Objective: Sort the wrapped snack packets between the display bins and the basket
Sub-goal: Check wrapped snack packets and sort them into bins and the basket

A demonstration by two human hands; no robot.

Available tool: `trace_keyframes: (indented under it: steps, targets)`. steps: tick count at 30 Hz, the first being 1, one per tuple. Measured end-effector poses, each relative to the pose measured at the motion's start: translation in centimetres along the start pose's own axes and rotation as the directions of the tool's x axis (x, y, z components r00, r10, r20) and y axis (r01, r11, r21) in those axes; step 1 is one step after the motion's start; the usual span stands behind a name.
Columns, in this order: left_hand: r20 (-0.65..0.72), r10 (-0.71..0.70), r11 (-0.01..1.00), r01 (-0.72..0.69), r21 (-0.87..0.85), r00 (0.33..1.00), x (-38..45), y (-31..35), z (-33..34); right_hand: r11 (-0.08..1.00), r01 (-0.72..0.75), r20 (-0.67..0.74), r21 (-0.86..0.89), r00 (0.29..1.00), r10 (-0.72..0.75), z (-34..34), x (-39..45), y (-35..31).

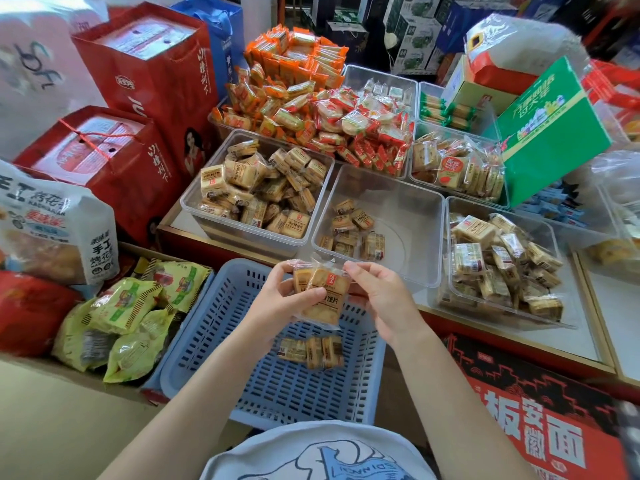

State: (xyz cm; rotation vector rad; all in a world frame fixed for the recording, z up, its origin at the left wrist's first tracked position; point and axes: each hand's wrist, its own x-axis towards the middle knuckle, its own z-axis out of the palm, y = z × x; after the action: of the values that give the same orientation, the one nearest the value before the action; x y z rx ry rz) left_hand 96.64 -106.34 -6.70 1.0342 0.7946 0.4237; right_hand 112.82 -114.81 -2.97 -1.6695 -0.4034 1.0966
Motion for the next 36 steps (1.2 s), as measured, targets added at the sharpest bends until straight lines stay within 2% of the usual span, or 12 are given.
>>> trace_keyframes:
  steps: [10,15,18,23,28,33,36]
  targets:
    - [0.072,0.012,1.0,-0.014,0.027,0.997,0.4,0.0,0.3,0.992,0.116,-0.154,0.049,0.982,-0.107,-0.2,-0.1,0.2]
    - [0.08,0.006,0.998,-0.01,0.058,0.997,0.3,0.3,0.2,0.99,0.143,-0.122,-0.017,0.982,-0.144,-0.3,0.0,0.2]
    - [0.057,0.023,0.997,-0.028,0.076,0.998,0.1,0.8,0.2,0.984,0.163,-0.044,-0.069,0.985,-0.166,-0.6,0.1,-0.1]
    - [-0.005,0.05,0.996,-0.05,0.08,0.999,0.2,1.0,0.5,0.984,0.166,-0.002,-0.069,0.986,-0.167,-0.4,-0.1,-0.3]
    - [-0.038,0.033,0.996,-0.03,0.087,0.999,0.3,0.9,1.0,0.989,0.14,-0.03,-0.054,0.989,-0.142,-0.1,0.0,-0.1]
    - [0.107,-0.023,0.992,0.01,0.127,0.994,0.3,0.7,0.9,0.992,0.124,-0.101,0.014,0.987,-0.122,-0.2,-0.1,-0.2]
    - [0.029,-0.033,0.993,0.029,0.119,0.999,0.4,0.1,1.1,0.993,0.114,-0.107,0.013,0.988,-0.112,0.0,-0.1,-0.2]
